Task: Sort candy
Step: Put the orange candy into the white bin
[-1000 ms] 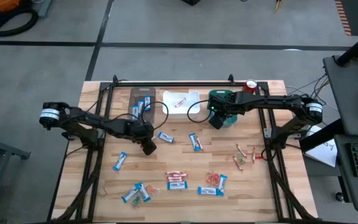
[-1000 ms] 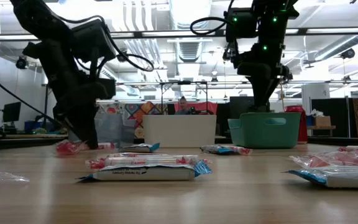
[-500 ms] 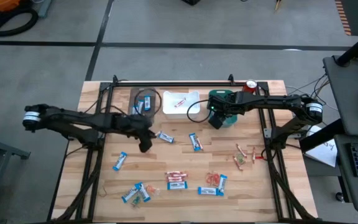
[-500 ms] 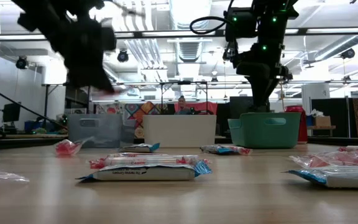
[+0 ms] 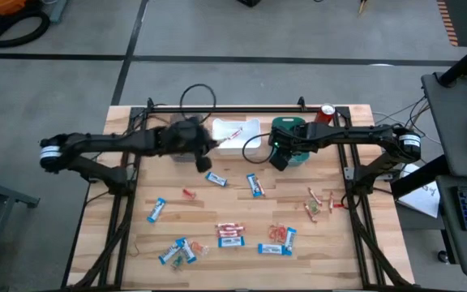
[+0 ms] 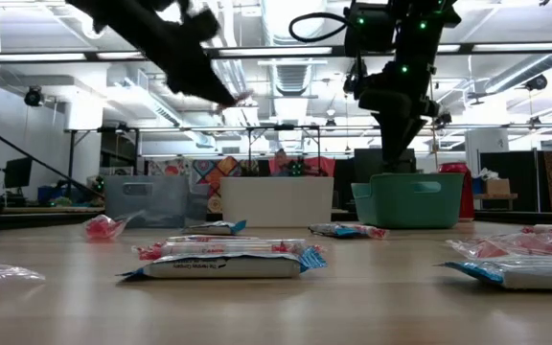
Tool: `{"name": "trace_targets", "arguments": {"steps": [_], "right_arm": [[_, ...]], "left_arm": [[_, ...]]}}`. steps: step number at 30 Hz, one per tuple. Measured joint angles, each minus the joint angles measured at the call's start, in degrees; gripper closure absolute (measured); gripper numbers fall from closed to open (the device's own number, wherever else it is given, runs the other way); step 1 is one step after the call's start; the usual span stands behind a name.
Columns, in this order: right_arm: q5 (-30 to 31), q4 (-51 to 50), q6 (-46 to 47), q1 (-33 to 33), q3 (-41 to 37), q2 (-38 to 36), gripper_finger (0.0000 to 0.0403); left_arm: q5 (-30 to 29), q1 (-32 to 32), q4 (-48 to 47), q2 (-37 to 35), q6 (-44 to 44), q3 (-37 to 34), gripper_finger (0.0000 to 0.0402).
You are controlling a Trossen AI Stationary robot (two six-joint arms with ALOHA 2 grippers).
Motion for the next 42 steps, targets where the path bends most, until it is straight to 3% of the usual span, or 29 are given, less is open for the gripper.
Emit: {"name": "trace_targets", "arguments": {"steps": [9,16,31,36,42], "right_arm": [[0.02,1.14,0.17,0.91,0.0,0.0,0.0255],[0.07,5.24,0.54,1.77,0.0,-0.25,0.0255],[-0.47,7.13,4.64,11.44,3.17,-0.74,0.0255],[-4.73,7.02,9.19,16.24,3.24,-0.74,0.0255],[-5.38,6.48,19.23,21.56,2.68,-0.52,0.0255]], "left_arm": [[-0.01,9.21,4.24,18.71,9.4,6.84,0.0391],[0.01,10.0,4.38,23.94,11.34,10.29,0.0376],[0.24,9.8,1.36,21.78,9.88,10.84,0.0279],[4.09,6.72,-0.2,16.23,7.43,9.42,0.0273],[5.1,-0.05,1.17,6.05,3.03,3.58,0.0279]]}}
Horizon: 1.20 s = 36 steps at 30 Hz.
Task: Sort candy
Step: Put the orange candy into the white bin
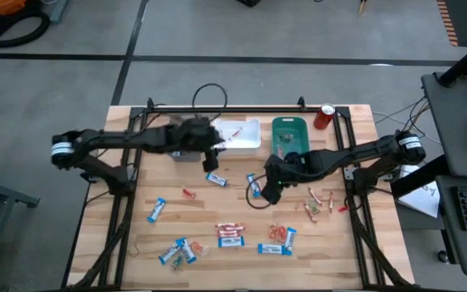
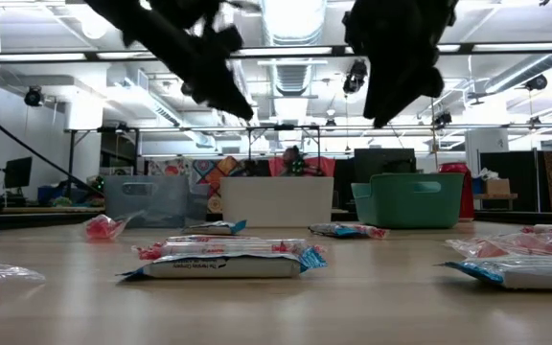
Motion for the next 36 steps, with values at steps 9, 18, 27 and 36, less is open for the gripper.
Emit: {"name": "trace_targets", "arguments": {"steps": [9,18,27,36], "right_arm": [[-3.17,-2.58,13.4,5.3,-0.9,0.02,0.0255],[-9.98,-12.51,27.33,9.64,-2.21,0.7,0.0258],[-18.91,-13.42,37.34,14.18,-9.2,2.92,0.0282],[-21.66,-12.88,39.88,16.47,-13.63,6.55,0.0275]], "left_arm": [[0.24,-10.92,10.4,-11.7,-5.47,-12.65,0.0286],[-0.08,-14.97,21.11,-15.9,-5.75,-19.56,0.0286],[-0.15,-14.97,21.24,-14.6,-5.65,-19.01,0.0286],[-0.13,-14.95,21.21,-14.17,-5.27,-18.99,0.0286]]}}
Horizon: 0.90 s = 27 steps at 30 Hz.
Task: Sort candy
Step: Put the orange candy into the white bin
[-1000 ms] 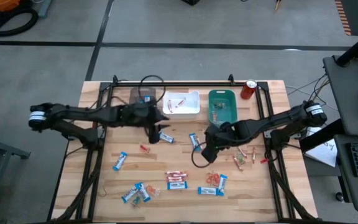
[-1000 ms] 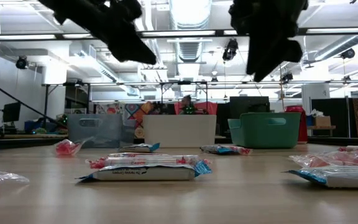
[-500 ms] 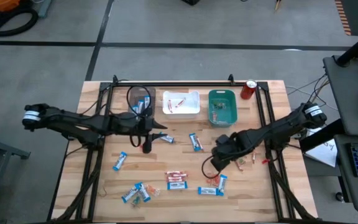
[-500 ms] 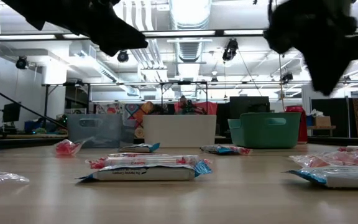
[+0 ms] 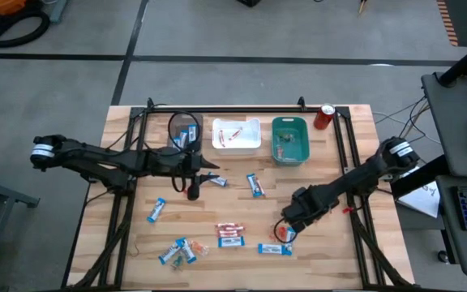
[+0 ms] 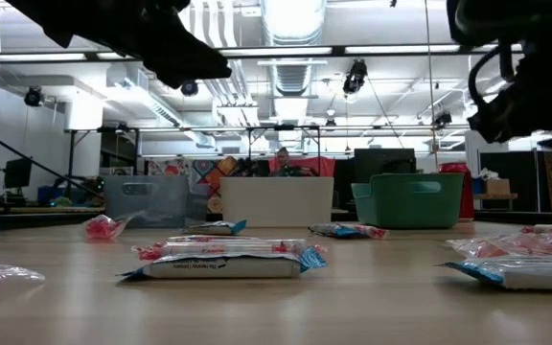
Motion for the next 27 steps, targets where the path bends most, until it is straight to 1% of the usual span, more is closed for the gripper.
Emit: {"name": "trace_targets", "arguments": {"steps": [6,13,19,24,27], "right_arm": [[0.04,0.48,-1.41,-0.03,-0.56,2.72,0.0283],[-0.15,4.2,-3.51,-0.04,-0.49,6.4,0.0303],[-0.18,4.85,-4.12,-0.05,-0.4,7.01,0.0345],[0.95,4.85,-4.45,-0.01,-0.46,6.59,0.0385],[1.08,5.04,-6.01,-0.03,-0.52,6.18,0.0392]], "left_arm": [[0.0,0.0,-0.05,0.01,0.0,0.02,0.0286],[0.0,0.02,0.12,0.54,0.0,0.02,0.0286],[0.02,0.02,0.07,1.0,0.0,0.02,0.0286],[0.02,0.02,0.35,1.0,0.0,0.02,0.0286],[0.02,0.02,0.95,1.19,0.0,0.02,0.0286]]}}
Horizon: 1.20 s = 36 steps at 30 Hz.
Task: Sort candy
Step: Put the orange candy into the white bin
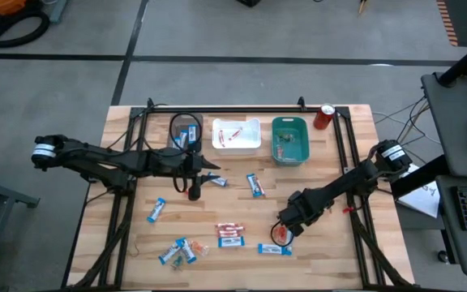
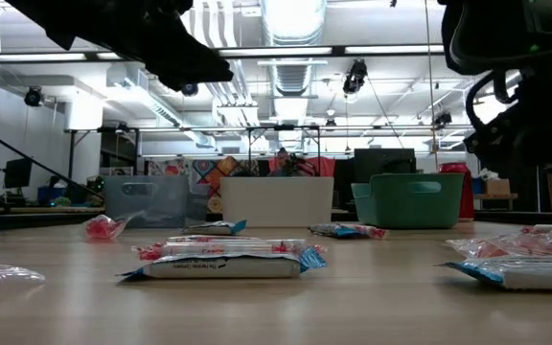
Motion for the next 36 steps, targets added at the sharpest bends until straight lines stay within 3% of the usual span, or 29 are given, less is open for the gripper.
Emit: {"name": "trace_targets", "arguments": {"steps": [6,15,23,31,36], "right_arm": [[4.19,2.16,-0.69,-0.05,-0.26,-5.43,0.0395],[21.71,9.22,-6.65,-1.34,-0.18,-15.54,0.0395],[33.26,17.86,-17.5,-4.37,-0.18,-17.0,0.0395],[34.36,27.15,-28.02,-10.48,-0.18,-13.16,0.0394],[36.79,42.63,-39.66,-16.42,-0.18,-11.2,0.0394]], "left_arm": [[0.0,0.0,0.44,0.04,-0.64,0.0,0.0286],[0.0,0.0,3.78,3.22,-1.54,0.02,0.0286],[0.02,0.0,6.1,6.5,-3.19,0.04,0.0286],[0.01,0.0,7.51,5.11,-3.23,0.04,0.0286],[0.0,0.0,9.59,4.84,-2.99,0.04,0.0286]]}}
